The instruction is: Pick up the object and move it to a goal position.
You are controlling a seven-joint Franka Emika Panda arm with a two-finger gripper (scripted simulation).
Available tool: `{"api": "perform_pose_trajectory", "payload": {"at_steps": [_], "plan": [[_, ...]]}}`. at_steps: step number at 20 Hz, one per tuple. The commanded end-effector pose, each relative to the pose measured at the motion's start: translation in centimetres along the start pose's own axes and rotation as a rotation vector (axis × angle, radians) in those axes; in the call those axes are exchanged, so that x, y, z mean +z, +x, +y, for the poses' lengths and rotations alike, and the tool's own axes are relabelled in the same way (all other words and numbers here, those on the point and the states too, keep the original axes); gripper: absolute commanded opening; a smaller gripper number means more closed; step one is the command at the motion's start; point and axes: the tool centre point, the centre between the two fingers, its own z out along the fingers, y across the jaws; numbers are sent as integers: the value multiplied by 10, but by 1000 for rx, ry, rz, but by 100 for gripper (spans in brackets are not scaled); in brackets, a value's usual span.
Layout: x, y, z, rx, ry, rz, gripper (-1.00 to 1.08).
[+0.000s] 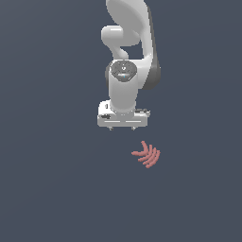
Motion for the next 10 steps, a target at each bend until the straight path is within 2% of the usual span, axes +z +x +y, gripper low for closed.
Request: {"api": "perform_pose_trajectory", "payload": {"at_steps": [1,10], "plan": [[0,0,0,0,0,0,108],[4,0,2,-2,-14,1,108]]}}
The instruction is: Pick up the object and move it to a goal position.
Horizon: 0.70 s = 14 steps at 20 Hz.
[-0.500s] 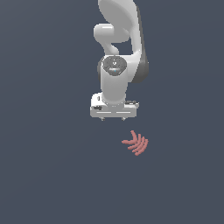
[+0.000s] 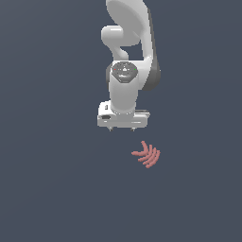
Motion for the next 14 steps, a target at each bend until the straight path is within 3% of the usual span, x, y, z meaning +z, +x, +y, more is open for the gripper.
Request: {"api": "perform_pose_trajectory", "payload": {"at_steps": [1,14], "plan": [[1,0,0,-1,-1,2,108],[22,8,-15,-32,-3,75,108]]}}
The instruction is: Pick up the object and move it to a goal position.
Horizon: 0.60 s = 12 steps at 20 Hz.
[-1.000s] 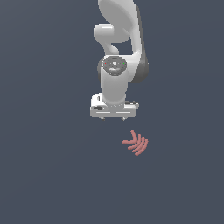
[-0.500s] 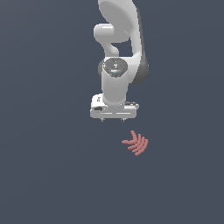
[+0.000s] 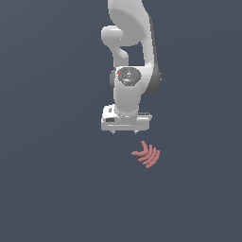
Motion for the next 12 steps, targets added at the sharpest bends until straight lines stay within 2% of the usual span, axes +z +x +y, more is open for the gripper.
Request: {"api": "perform_pose_trajectory", "payload": {"at_steps": [1,12], "plan": [[7,2,-5,-10,0,23,108],[43,7,-35,-71,4,161,108]]}}
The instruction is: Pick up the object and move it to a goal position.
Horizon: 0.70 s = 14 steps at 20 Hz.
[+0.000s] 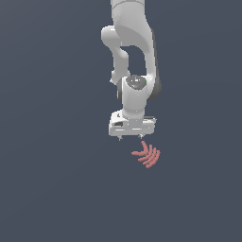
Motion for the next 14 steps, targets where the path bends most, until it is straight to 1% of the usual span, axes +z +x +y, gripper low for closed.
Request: {"api": "perform_pose_trajectory", "payload": {"at_steps": [1,14], "plan": [[8,0,-7,-15,2,34,108],[39,-10,-45,-89,22,204,108]]}}
